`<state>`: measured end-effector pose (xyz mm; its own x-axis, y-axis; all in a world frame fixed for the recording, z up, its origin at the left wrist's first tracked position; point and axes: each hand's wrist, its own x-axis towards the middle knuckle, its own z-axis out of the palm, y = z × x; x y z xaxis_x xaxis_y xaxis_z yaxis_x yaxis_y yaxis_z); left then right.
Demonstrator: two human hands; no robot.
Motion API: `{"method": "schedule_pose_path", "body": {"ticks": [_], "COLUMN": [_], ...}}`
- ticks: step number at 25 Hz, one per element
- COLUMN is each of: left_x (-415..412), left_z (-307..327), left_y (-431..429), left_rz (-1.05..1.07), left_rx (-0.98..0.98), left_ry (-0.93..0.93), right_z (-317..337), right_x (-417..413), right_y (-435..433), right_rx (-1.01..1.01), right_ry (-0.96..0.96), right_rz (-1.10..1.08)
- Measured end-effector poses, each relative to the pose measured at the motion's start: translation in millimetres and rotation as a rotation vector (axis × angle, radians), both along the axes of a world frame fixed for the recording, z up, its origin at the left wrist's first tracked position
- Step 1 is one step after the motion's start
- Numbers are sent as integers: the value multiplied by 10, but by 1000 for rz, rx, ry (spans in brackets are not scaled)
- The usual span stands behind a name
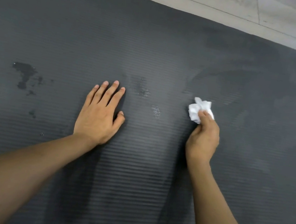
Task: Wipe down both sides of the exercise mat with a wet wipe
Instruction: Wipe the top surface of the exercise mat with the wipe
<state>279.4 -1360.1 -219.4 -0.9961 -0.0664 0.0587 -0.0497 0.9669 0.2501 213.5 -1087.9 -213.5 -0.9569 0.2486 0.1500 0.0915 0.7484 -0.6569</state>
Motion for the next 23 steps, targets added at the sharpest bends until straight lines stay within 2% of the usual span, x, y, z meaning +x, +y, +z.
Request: {"method": "schedule_pose_path", "body": {"ticks": [1, 2, 3, 4, 5, 6, 8, 10, 11, 13, 14, 15, 17, 18, 19, 20, 21, 22, 23], "left_x": [-7, -6, -6, 3, 12, 12, 5, 0, -4, -11, -5, 0, 15, 18, 28, 29, 24, 24, 27], "left_z": [2, 1, 2, 0, 0, 4, 14, 17, 15, 16, 14, 10, -17, -33, -44, -50, -50, -41, -35], "left_y": [-5, -18, -32, -51, -62, -68, -64, -37, -26, -12, -11, -11, -24, -31, -28, -28, -27, -24, -16], "left_rz": [-3, -7, -15, -26, -34, -37, -33, -24, -19, -2, 16, 40, 79, 87, 91, 95, 99, 102, 105], "left_rx": [12, 30, 50, 65, 75, 81, 78, 50, 45, 73, 97, 116, 103, 78, 57, 42, 30, 25, 27], "left_ry": [2, 6, 13, 20, 22, 20, 14, 14, 13, 14, 15, 23, 47, 52, 50, 49, 44, 34, 23], "right_z": [42, 67, 83, 85, 106, 134, 195, 238, 244, 236, 201, 149, 174, 78, 43, 22, -13, 53, 111], "right_x": [84, 241, 448, 593, 621, 546, 221, -163, -282, -306, -183, -65, 207, 280, 201, 23, -169, -346, -531], "right_y": [-261, -549, -798, -941, -959, -872, -423, 172, 317, 147, -200, -543, -1163, -1238, -1169, -1035, -836, -606, -366], "right_rx": [-120, -145, -76, 65, 150, 161, 173, 230, 243, 173, 42, -15, 106, 110, 202, 241, 186, 149, 228], "right_ry": [33, 42, 29, 106, 157, 237, 267, 190, 105, 100, 54, 90, 162, 189, 211, 209, 150, 120, 140], "right_rz": [133, 318, 538, 745, 873, 912, 744, 399, 296, 186, 212, 329, 750, 935, 1048, 1043, 980, 868, 667]}}
